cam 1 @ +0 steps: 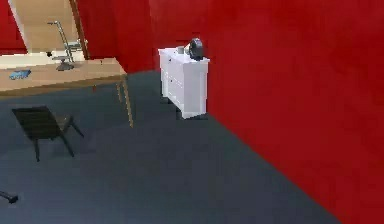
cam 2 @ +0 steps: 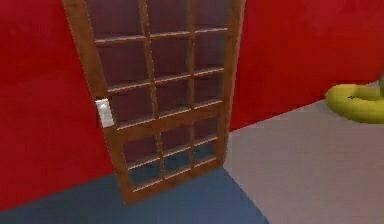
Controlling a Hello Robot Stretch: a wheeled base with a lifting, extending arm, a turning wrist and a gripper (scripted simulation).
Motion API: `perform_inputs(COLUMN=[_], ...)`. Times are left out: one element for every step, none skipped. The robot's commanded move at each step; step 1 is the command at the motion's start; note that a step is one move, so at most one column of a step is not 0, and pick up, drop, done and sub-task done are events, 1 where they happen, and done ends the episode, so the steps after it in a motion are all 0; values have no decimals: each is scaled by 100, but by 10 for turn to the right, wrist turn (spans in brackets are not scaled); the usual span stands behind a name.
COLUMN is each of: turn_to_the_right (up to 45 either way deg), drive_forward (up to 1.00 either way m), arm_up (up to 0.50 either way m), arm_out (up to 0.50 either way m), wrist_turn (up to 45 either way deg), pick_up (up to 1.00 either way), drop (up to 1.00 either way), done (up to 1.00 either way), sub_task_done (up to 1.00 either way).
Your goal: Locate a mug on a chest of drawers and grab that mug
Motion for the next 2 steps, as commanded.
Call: perform_inputs(turn_to_the_right=[0, 30], drive_forward=[100, 0], arm_up=[0, 0], arm_out=[0, 0], wrist_turn=[0, 0], pick_up=[0, 0], drop=[0, 0], done=[0, 0], sub_task_done=[0, 0])
